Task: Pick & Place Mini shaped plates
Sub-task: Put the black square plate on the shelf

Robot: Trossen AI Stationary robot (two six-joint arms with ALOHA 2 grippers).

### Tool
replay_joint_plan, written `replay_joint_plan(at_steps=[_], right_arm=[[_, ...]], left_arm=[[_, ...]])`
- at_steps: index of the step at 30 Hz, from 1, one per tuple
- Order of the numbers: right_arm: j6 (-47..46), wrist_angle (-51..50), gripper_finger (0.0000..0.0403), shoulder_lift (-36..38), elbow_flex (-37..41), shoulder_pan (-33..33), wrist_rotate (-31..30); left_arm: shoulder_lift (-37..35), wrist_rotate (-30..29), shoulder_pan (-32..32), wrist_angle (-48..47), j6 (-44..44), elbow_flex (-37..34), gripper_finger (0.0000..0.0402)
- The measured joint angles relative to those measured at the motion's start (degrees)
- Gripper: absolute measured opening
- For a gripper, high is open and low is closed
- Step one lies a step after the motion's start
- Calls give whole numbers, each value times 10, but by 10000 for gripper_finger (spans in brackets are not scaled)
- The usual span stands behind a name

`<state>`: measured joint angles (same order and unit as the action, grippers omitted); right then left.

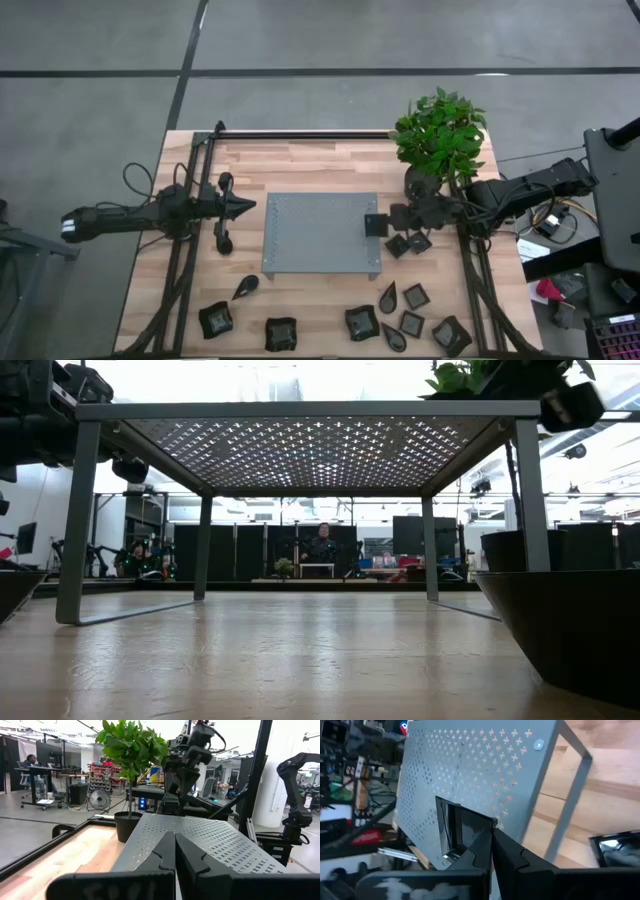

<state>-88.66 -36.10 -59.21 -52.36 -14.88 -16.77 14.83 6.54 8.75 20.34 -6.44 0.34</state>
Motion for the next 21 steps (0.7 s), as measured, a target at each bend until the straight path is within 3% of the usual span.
replay_joint_plan(at_steps=[6,12,21], right_arm=[[31,63,8,-27,0,46,59],[73,63,8,-55,2,69,107],[63,64,8,-85,2,71,109]], left_arm=[[0,0,0,0,0,0,0],[0,0,0,0,0,0,0],[0,0,0,0,0,0,0]])
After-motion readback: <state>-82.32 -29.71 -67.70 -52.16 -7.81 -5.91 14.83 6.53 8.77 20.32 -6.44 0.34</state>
